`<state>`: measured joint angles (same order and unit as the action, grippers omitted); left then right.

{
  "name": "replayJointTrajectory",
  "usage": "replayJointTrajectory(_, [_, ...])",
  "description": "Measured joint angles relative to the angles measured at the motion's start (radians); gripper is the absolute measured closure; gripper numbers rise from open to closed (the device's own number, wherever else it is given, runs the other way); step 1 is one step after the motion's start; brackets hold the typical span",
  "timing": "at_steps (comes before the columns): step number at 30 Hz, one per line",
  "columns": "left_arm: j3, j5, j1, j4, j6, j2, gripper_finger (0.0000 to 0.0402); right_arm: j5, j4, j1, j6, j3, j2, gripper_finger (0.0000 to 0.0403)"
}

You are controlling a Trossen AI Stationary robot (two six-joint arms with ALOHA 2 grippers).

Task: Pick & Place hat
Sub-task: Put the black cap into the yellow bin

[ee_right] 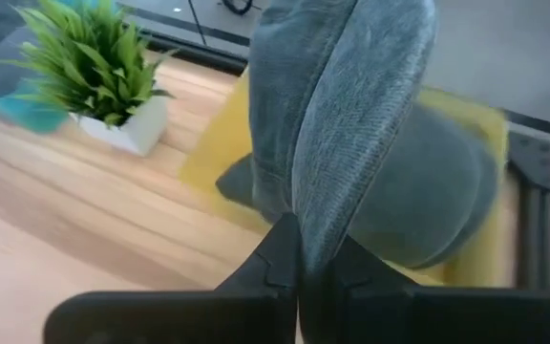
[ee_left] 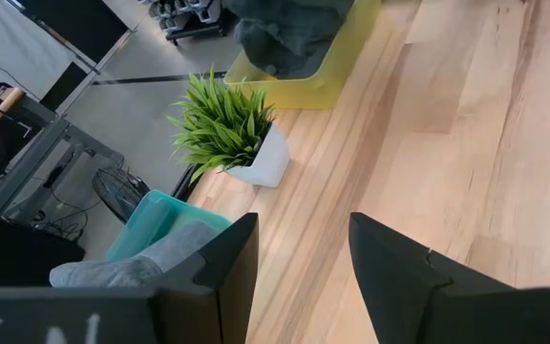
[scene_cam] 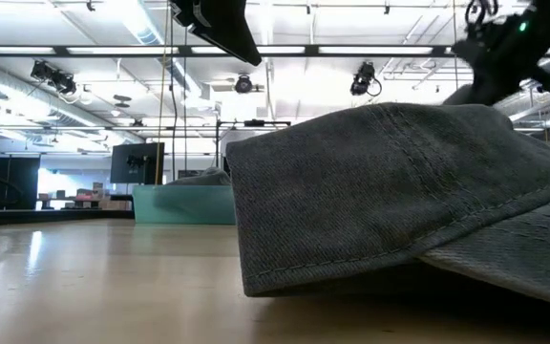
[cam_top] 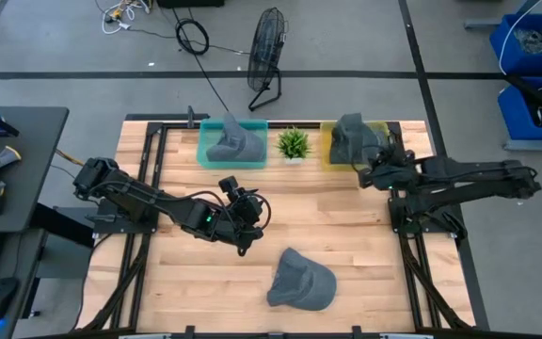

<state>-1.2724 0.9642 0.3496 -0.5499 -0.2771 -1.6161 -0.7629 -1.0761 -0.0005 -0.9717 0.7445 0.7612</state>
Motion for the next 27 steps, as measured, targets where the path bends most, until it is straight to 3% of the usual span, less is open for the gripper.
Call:
replayJointTrajectory(5, [0.000,0.000,-0.001,0.000,0.000,0.000,0.0232,0.087,0.249,-0.064,0.140,-0.117,0.000,0.0390])
replayJointTrajectory(9, [0.000,0.000,-0.009,0.000,0.000,0.000,0.0232,0.184,0.348,-0.127,0.248,-0.111,0.001,0.0390])
replayJointTrajectory(18, [0.000,0.000,-0.013,0.000,-0.007,0.000,0.0232,0.371,0.247,-0.264,0.384,0.091,0.000,0.0390])
replayJointTrajectory(23, [0.000,0.000,-0.013,0.000,-0.007,0.000,0.0232,0.355,0.155,-0.380,0.383,0.078,0.000,0.0390])
replayJointTrajectory(27, [0.000,0.000,-0.013,-0.001,-0.007,0.000,0.0232,0.429,0.179,-0.481,0.410,0.049,0.000,0.0390])
